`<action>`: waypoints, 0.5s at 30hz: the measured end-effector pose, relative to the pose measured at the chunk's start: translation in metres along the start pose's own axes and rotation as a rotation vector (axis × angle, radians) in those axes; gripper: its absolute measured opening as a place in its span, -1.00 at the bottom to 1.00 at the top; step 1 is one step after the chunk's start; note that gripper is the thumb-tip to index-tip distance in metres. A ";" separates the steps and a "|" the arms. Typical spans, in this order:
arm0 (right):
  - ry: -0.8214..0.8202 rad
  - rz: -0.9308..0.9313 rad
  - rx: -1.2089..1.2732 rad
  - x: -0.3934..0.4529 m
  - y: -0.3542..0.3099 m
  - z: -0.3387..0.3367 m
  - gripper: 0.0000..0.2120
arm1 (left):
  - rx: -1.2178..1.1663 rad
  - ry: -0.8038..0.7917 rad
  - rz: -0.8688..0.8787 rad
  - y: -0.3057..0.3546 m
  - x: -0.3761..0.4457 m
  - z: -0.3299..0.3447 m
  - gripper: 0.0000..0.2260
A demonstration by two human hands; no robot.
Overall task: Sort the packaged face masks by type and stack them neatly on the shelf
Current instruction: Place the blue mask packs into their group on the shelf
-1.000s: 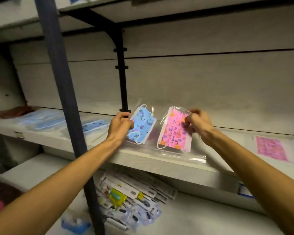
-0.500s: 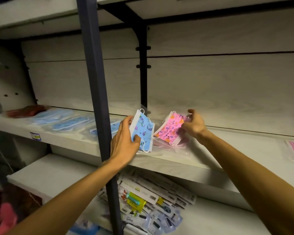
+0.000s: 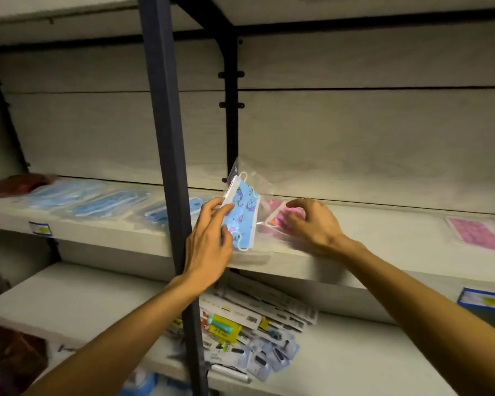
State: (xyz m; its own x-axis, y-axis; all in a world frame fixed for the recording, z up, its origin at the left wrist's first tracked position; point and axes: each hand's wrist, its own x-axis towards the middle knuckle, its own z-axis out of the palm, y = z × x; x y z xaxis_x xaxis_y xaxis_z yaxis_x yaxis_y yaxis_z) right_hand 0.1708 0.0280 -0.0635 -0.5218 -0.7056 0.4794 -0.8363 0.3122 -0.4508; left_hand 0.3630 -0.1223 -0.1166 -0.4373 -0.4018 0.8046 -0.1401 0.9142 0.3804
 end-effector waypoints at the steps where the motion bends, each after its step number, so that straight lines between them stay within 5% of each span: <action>1: -0.040 -0.015 -0.052 -0.003 -0.002 0.001 -0.66 | 0.017 0.010 0.019 0.002 -0.001 -0.005 -0.63; 9: -0.359 -0.001 -0.175 -0.003 -0.015 0.018 -0.61 | 0.036 0.139 0.047 0.007 -0.017 -0.058 -0.62; 15: -0.177 -0.095 -0.164 -0.013 -0.048 0.029 -0.53 | 0.084 0.221 0.021 -0.011 -0.028 -0.101 -0.60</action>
State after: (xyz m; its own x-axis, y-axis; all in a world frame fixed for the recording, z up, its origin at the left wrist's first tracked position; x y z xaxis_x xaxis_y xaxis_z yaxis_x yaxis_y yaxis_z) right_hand 0.2224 0.0040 -0.0704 -0.4139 -0.8328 0.3676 -0.9039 0.3280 -0.2747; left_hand 0.4662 -0.1263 -0.0974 -0.2374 -0.3765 0.8955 -0.2103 0.9199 0.3310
